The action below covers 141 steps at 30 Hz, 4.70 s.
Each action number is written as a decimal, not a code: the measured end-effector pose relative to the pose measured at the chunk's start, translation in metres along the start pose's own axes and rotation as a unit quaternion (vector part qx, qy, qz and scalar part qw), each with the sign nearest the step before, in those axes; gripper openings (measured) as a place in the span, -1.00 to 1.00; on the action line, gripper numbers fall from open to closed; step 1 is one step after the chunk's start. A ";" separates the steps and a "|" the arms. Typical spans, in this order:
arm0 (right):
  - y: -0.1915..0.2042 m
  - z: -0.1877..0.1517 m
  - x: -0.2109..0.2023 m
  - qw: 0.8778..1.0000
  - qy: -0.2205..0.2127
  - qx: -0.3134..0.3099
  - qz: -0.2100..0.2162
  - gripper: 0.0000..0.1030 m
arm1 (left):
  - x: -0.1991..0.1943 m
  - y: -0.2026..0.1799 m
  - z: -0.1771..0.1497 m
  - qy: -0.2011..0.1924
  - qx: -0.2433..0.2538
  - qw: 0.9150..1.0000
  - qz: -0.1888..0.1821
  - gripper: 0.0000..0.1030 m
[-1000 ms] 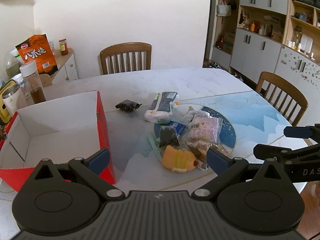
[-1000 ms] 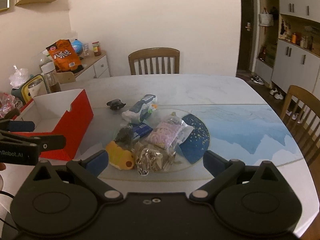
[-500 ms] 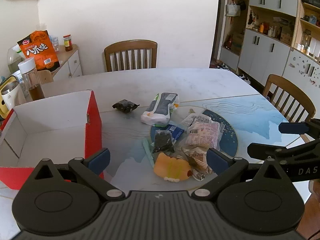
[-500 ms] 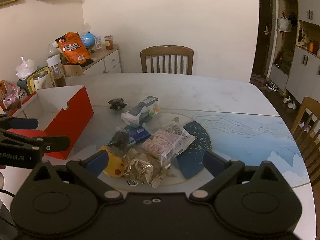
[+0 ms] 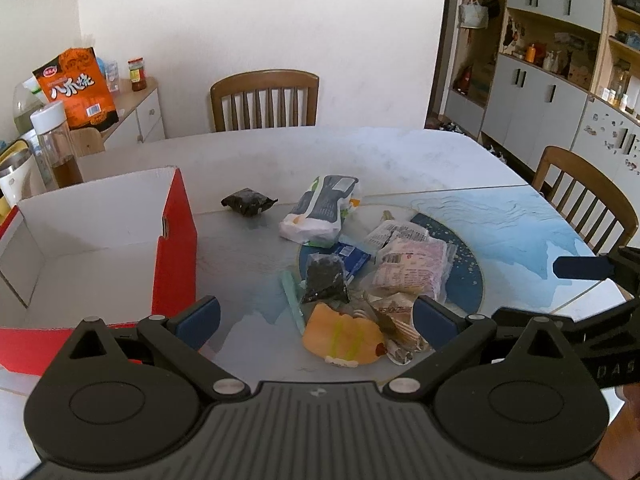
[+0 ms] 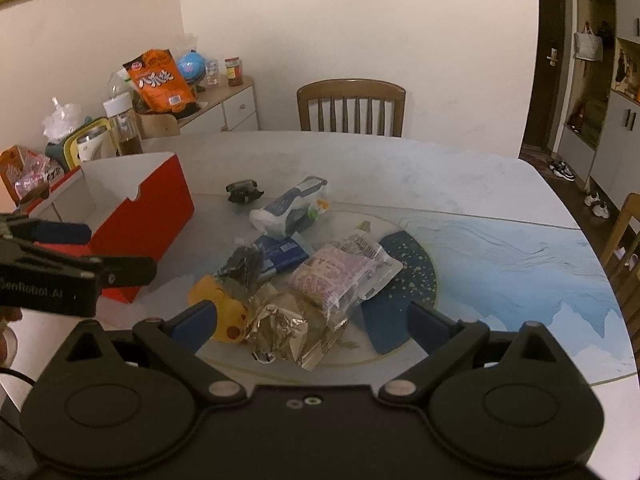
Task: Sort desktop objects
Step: 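Move both tools toward the snack pile on the table, then grasp the yellow-orange toy with the left tool while the right tool grasps the silver packet, then carry the toy and silver packet with both tools over the red box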
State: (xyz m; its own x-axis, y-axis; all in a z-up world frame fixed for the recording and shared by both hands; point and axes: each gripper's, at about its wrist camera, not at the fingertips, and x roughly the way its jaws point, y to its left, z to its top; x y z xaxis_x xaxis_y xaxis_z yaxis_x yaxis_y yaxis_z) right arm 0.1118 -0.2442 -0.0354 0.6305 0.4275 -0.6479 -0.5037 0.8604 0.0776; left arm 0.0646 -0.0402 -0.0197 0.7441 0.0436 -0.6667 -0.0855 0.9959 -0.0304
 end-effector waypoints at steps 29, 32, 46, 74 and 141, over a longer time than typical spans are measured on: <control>0.005 0.002 0.074 0.999 0.040 0.027 0.005 0.94 | 0.074 -0.019 -0.047 -0.007 0.106 0.994 -0.020 1.00; 0.007 0.000 0.083 0.998 0.051 0.035 0.007 0.94 | 0.081 -0.019 -0.051 -0.003 0.108 0.994 -0.022 0.99; 0.008 -0.008 0.105 0.995 0.080 0.064 0.008 0.93 | 0.097 -0.024 -0.059 -0.013 0.115 0.993 -0.029 0.98; 0.008 -0.008 0.106 0.992 0.105 0.073 0.018 0.05 | 0.095 -0.018 -0.059 -0.007 0.097 0.994 -0.051 0.44; 0.191 0.096 0.011 0.984 -0.006 -0.066 0.168 -0.07 | -0.098 0.173 -0.006 -0.078 -0.010 0.995 0.058 0.41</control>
State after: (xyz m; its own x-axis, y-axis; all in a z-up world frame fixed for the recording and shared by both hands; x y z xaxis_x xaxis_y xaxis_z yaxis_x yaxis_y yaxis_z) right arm 0.0794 -0.0487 0.0445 0.4218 0.6862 -0.5926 -0.7566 0.6266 0.1869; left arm -0.0270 0.1271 0.0360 0.8217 0.1716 -0.5434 -0.1893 0.9816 0.0238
